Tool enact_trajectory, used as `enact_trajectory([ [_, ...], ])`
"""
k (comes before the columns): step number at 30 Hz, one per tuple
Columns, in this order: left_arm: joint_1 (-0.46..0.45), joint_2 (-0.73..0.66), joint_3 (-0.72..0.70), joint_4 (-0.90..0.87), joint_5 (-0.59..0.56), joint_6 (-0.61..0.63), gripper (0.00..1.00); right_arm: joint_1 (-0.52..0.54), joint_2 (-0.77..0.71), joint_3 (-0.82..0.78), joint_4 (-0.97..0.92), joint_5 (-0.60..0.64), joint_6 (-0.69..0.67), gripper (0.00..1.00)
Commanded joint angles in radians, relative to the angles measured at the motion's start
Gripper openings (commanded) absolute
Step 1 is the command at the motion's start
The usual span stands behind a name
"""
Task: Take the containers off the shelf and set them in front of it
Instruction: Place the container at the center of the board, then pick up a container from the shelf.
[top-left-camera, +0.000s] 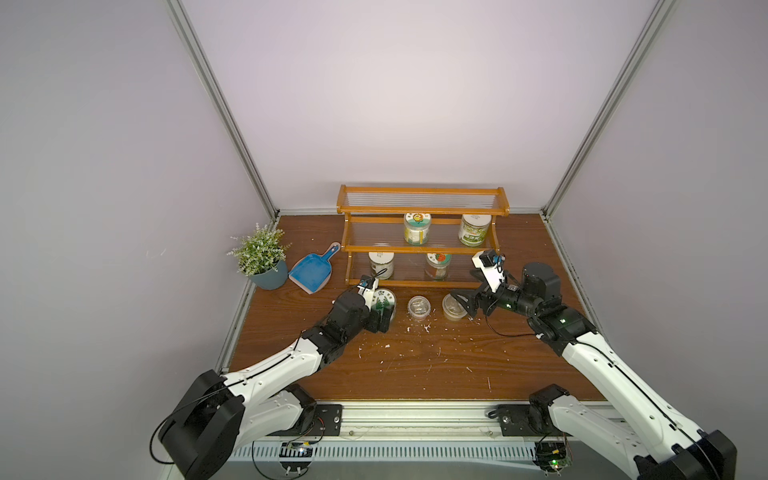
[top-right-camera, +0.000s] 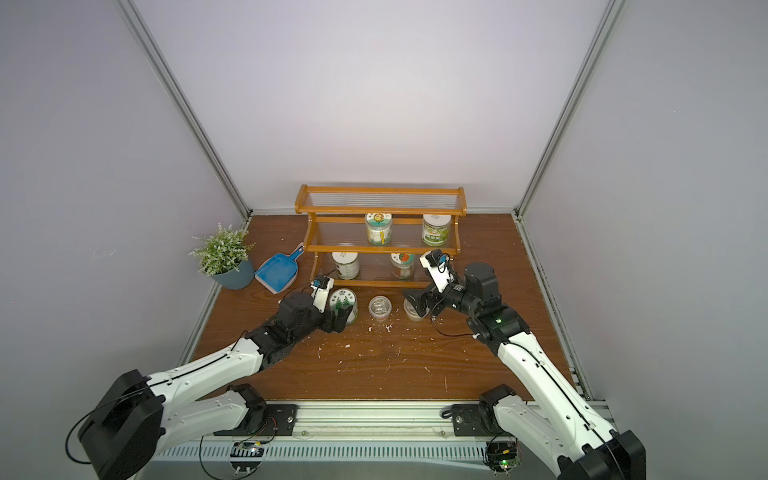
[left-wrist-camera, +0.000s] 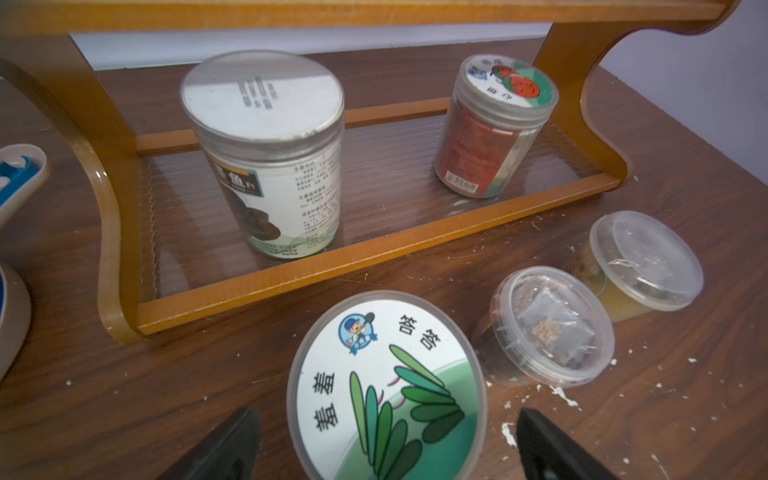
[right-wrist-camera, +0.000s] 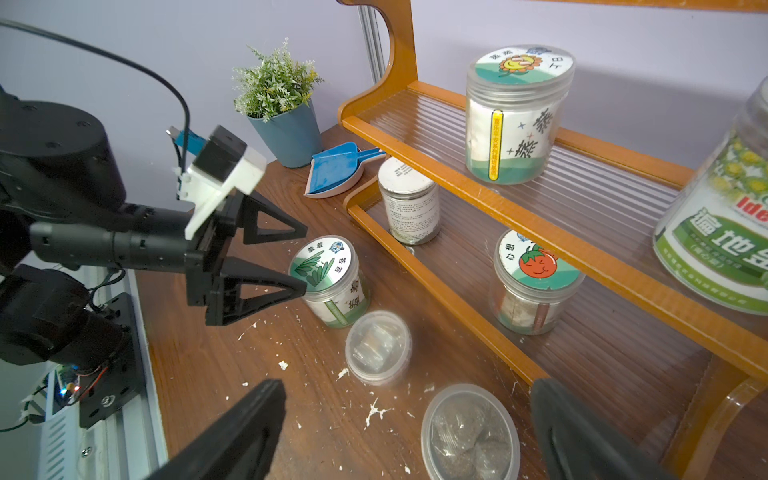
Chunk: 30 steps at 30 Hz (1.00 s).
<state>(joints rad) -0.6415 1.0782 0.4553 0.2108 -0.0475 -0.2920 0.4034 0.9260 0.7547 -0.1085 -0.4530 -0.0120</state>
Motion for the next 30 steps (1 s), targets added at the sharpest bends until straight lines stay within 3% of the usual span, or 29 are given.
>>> enact_trajectory([
  [1,-0.007,-0.029,0.075,-0.061,0.021,-0.012,0.99,-0.004,0.004,0.010,0.049,-0.030,0.004,0.99],
  [8,0.013,-0.019,0.200,-0.056,0.078,0.016,0.99,-0.005,0.000,0.012,0.068,-0.052,0.025,0.99],
  [13,0.139,0.016,0.218,0.091,0.280,-0.030,0.99,-0.005,-0.007,0.005,0.093,-0.056,0.039,0.99],
  [30,0.166,0.266,0.419,0.190,0.367,0.061,0.99,-0.005,-0.013,-0.006,0.118,-0.050,0.056,0.99],
])
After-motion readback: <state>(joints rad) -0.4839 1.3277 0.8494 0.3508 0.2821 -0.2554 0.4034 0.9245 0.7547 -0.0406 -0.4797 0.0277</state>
